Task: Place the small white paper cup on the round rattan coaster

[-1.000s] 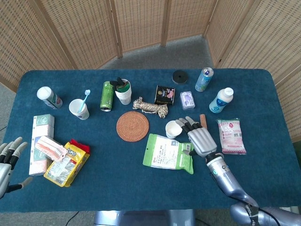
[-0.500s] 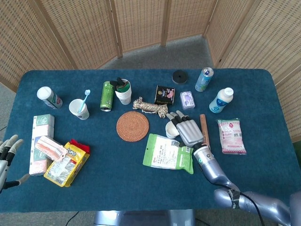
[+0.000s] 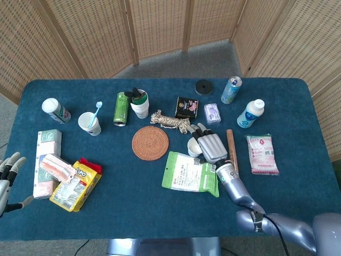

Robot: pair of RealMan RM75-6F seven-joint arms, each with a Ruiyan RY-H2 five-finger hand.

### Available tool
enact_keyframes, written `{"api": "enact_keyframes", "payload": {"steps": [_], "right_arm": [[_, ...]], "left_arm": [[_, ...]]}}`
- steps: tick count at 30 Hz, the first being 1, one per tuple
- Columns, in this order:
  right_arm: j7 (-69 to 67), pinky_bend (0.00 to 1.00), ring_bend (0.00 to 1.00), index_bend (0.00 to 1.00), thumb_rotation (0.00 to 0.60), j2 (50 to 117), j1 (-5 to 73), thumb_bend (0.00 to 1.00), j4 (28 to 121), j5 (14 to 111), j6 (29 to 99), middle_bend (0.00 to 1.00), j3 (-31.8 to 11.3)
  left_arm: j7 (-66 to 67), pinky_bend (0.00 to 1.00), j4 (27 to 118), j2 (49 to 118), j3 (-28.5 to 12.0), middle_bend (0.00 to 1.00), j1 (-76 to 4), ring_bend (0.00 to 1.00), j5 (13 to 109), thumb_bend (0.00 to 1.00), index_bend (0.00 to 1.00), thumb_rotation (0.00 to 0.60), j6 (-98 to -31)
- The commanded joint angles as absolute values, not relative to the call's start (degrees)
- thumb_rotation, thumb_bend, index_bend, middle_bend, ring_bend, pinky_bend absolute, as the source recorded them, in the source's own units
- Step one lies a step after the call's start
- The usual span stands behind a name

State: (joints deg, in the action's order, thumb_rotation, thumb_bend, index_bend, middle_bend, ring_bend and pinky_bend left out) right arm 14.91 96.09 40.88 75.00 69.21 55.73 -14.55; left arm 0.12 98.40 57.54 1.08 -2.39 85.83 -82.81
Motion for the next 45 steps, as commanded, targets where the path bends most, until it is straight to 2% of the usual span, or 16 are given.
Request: {"api": "enact_keyframes", "payload": {"steps": [1, 8, 15, 22, 29, 36, 45], "right_arm": [[12.3, 0.28, 0.18, 0.12, 0.600, 97.8, 41.0, 0.16, 72.4, 71.8, 57.8, 0.23, -13.8], [10.0, 0.30, 0.26, 0.30, 0.600, 99.3, 40.6, 0.23, 69.4, 73.8, 59.2, 0.40, -12.4], [9.8, 0.34, 0.34, 0.36, 0.600, 99.6, 40.1, 0.28, 68.7, 74.5, 60.2, 0.49, -11.8], [10.8, 0.35, 0.34, 0.36, 0.600, 98.4, 40.2, 0.28, 71.9, 76.4, 62.2, 0.50, -12.0], [15.5, 0.36, 0.34, 0.36, 0.600, 98.5, 42.5, 0.28, 76.5, 75.6, 61.7, 0.50, -14.2], [22.0, 0.36, 0.34, 0.36, 0.600, 100.4, 47.3, 0.28, 79.4, 71.9, 59.4, 0.50, -18.5], [30.3, 0.36, 0.34, 0.36, 0.600, 104.5, 53.1, 0.29, 80.0, 65.8, 56.9, 0.50, -21.6]], "left_arm": [[0.4, 0.00, 98.4, 57.7, 1.1, 0.00, -2.5, 0.00, 85.6, 0.21, 0.00, 0.600, -82.6], [0.6, 0.00, 98.4, 57.9, 1.0, 0.00, -2.6, 0.00, 85.3, 0.22, 0.00, 0.600, -82.1], [0.6, 0.00, 98.5, 57.9, 1.2, 0.00, -2.6, 0.00, 85.3, 0.21, 0.00, 0.600, -82.0], [0.5, 0.00, 98.6, 57.8, 1.2, 0.00, -2.7, 0.00, 85.1, 0.21, 0.00, 0.600, -81.7], [0.3, 0.00, 98.6, 57.8, 1.3, 0.00, -2.7, 0.00, 85.1, 0.21, 0.00, 0.600, -81.5], [0.0, 0.00, 98.6, 57.7, 1.3, 0.00, -2.7, 0.00, 85.3, 0.21, 0.00, 0.600, -81.6], [-0.2, 0.00, 98.7, 57.7, 1.5, 0.00, -3.0, 0.00, 84.5, 0.21, 0.00, 0.600, -80.4]]}}
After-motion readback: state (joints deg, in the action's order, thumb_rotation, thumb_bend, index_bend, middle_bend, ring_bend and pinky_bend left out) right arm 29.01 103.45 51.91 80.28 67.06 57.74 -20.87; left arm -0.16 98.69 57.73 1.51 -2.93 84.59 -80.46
